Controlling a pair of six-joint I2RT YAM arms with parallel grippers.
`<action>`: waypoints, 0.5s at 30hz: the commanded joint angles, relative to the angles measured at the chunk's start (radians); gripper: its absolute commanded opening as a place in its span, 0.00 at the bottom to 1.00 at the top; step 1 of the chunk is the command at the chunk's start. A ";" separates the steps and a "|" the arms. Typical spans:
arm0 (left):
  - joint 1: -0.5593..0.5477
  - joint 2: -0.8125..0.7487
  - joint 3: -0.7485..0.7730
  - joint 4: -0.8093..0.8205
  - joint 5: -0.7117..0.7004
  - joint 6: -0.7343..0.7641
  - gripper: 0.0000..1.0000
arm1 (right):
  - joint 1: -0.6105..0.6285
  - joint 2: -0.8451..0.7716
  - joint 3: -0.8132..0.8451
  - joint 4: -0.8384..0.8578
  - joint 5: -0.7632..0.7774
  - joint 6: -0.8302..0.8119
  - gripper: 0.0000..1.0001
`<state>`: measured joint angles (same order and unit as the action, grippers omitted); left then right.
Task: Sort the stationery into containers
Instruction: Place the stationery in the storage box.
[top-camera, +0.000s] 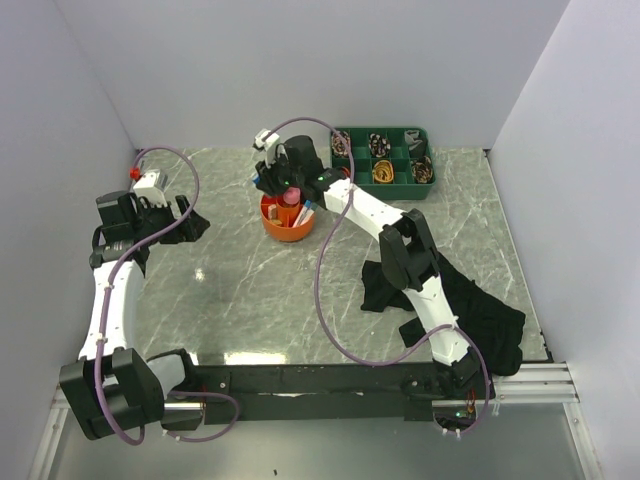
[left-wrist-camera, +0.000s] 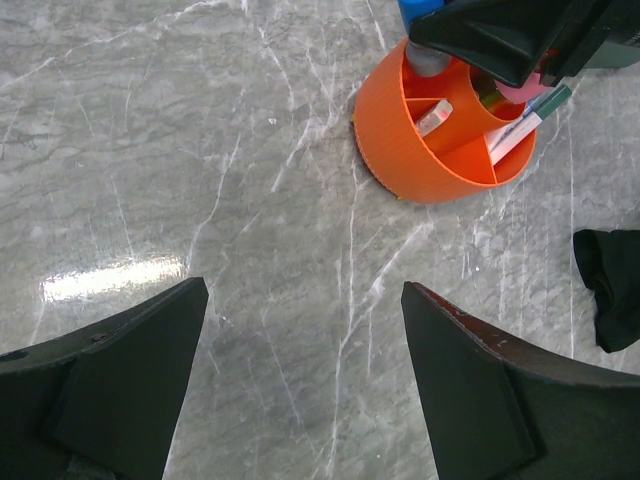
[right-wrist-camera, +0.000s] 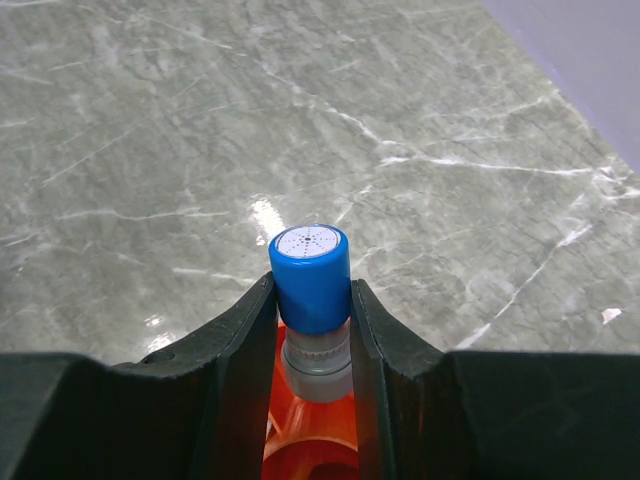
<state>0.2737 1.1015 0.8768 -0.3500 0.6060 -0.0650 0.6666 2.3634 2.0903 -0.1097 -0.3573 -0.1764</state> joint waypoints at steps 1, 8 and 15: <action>0.004 -0.028 0.010 0.011 0.020 0.008 0.86 | -0.001 -0.029 -0.018 0.035 0.053 0.002 0.37; 0.004 -0.035 -0.005 0.034 0.035 0.005 0.86 | 0.005 -0.062 -0.047 0.033 0.095 -0.017 0.59; 0.005 -0.046 -0.015 0.065 0.051 -0.006 0.86 | 0.010 -0.125 -0.084 0.021 0.109 -0.017 0.63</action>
<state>0.2737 1.0870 0.8696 -0.3386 0.6197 -0.0677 0.6735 2.3287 2.0327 -0.0830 -0.2756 -0.1852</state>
